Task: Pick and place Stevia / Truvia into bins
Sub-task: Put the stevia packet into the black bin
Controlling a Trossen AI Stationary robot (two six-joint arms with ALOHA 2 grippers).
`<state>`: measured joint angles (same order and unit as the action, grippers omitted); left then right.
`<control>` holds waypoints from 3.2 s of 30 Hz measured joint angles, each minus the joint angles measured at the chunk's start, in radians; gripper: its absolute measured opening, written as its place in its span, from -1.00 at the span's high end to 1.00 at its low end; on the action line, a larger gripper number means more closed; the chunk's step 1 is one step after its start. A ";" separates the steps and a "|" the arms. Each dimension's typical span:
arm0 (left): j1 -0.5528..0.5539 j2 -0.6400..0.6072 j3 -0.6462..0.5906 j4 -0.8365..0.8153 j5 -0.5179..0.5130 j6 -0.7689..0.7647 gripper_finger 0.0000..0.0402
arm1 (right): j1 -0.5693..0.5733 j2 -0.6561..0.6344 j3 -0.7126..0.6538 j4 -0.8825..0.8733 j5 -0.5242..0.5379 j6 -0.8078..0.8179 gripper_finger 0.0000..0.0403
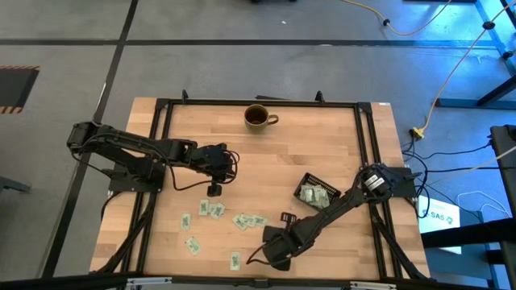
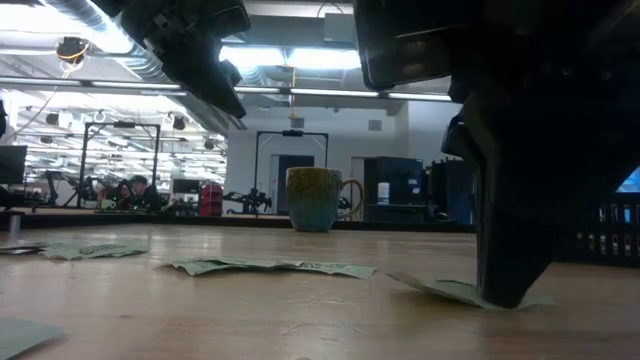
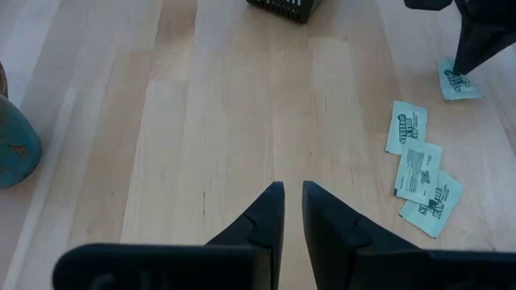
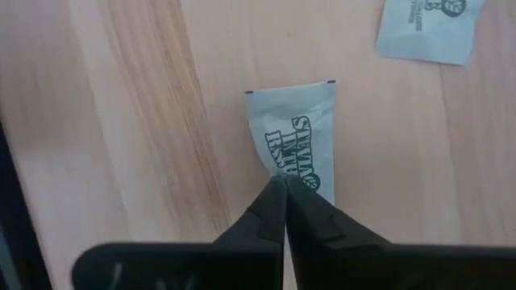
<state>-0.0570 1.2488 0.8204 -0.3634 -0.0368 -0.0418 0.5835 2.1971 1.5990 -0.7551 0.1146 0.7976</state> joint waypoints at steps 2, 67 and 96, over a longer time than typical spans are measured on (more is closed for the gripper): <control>0.000 0.000 0.000 0.000 0.000 0.000 0.80 | 0.000 -0.002 0.005 -0.004 -0.002 0.010 0.97; -0.002 0.000 0.000 0.000 0.000 -0.023 0.81 | -0.130 -0.598 -0.593 -0.246 0.015 0.510 0.55; -0.002 0.000 0.000 0.006 0.000 -0.023 0.81 | -0.161 -0.168 -0.151 0.195 0.095 -0.234 0.48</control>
<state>-0.0589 1.2488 0.8204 -0.3574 -0.0370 -0.0650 0.4225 2.0291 1.4479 -0.5602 0.2092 0.5635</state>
